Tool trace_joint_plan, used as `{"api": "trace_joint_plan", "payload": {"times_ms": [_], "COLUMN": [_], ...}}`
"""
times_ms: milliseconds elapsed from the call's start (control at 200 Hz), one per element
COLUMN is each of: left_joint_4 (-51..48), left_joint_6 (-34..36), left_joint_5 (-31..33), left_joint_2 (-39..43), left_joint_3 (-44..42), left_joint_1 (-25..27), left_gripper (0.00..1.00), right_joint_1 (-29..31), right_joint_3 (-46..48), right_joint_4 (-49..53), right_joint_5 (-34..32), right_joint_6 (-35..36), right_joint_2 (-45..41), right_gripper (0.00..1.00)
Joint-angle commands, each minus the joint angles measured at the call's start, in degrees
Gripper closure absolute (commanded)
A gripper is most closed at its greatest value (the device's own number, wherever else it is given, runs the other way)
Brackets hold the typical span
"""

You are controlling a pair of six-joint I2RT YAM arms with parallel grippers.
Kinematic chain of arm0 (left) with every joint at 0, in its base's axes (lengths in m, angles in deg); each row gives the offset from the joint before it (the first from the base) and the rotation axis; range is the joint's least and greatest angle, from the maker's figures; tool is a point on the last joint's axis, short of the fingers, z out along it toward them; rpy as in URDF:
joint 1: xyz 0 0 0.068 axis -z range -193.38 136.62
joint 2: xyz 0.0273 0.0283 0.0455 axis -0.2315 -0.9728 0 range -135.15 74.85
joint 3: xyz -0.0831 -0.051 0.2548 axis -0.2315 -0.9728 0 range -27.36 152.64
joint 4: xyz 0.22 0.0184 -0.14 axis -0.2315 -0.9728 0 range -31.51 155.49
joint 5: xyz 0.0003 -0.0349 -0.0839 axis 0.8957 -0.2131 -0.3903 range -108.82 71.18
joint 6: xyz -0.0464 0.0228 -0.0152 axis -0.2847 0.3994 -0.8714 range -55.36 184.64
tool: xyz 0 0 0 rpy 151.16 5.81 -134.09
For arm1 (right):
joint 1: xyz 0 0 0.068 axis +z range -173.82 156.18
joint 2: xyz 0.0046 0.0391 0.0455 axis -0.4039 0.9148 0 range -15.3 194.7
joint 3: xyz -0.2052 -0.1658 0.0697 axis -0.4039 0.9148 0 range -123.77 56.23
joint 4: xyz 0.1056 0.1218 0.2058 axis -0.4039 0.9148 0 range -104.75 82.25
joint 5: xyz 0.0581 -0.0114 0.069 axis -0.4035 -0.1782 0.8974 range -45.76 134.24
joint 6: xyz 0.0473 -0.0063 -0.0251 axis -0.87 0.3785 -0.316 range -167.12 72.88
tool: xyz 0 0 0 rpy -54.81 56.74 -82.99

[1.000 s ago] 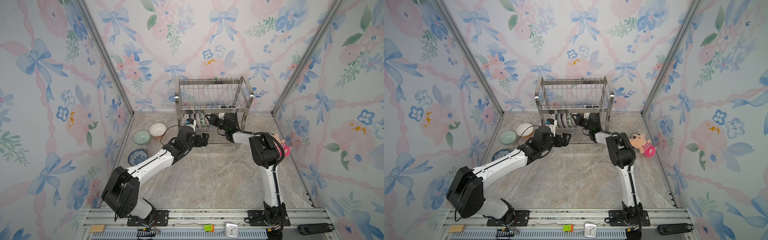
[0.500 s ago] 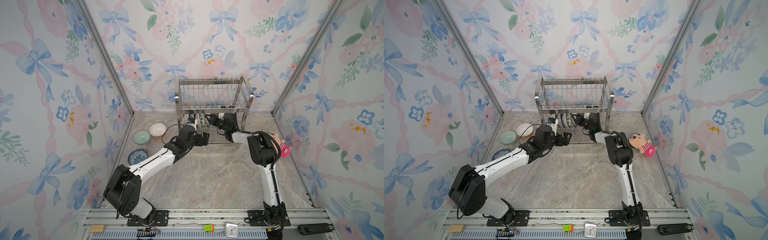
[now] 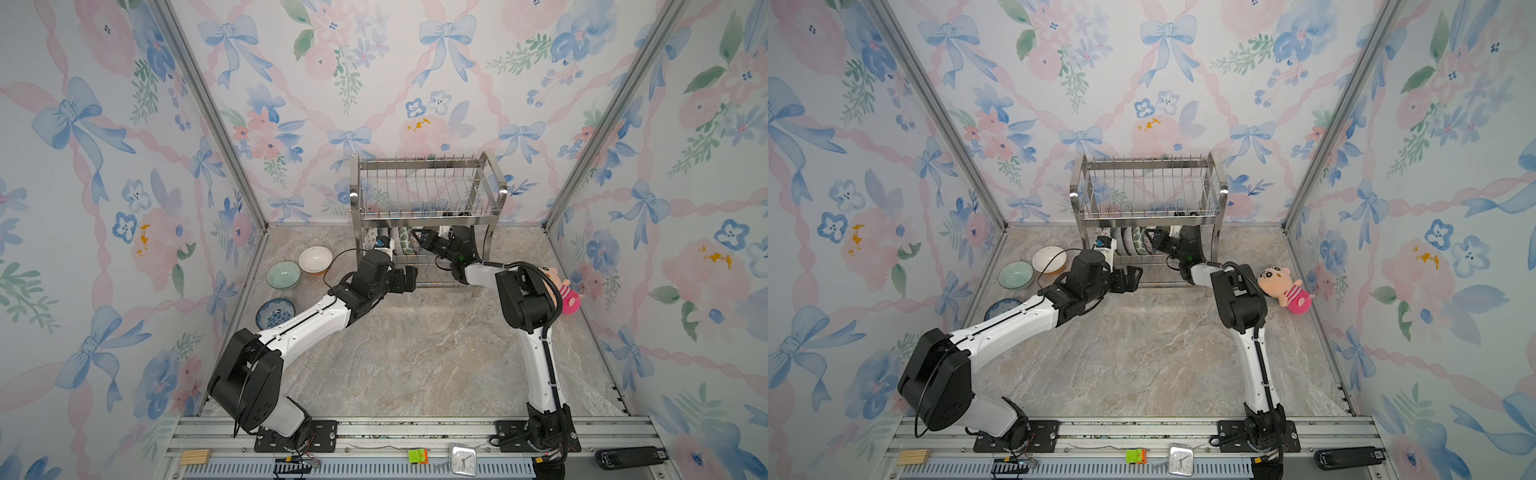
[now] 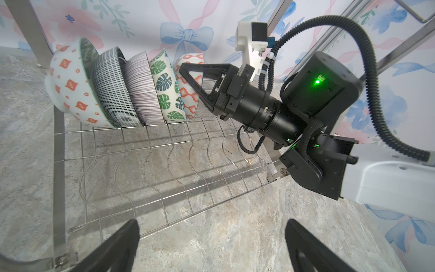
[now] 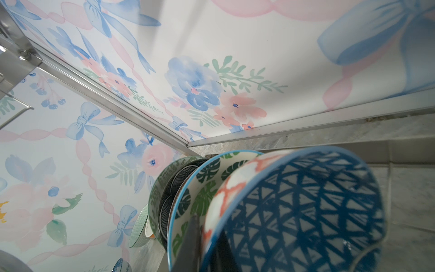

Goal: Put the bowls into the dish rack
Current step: 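Lower the triangle-pattern bowl upright beside the red-pattern bowl with the right gripper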

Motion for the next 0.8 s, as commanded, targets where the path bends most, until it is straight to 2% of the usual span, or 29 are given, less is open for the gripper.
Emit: {"api": "trace_joint_plan", "payload": {"times_ms": [0,310,565,795], "left_joint_4": [-1.20,-1.67,-1.97,-2.05], "left_joint_6": [0.96,0.81,0.74,0.60], "left_joint_5": [0.52,0.60,0.77,0.77], "left_joint_2": [0.32,1.41,2.21,2.50], "left_joint_3": [0.68,0.16,-0.35,-0.55], "left_joint_1": [0.24,0.29,0.22,0.24], "left_gripper": [0.02,0.02,0.02,0.02], "right_joint_1": [-0.18,0.01,0.35,0.40], "right_joint_3": [-1.58,-1.27,-0.84,-0.22], "right_joint_4": [-0.31,1.83,2.55,3.09], "right_joint_5": [0.52,0.75,0.77,0.78], "right_joint_6": [1.75,3.03,3.51,4.02], "right_joint_2": [-1.31,-2.51,-3.22,-4.18], "right_gripper": [0.92,0.89,0.82,0.81]}}
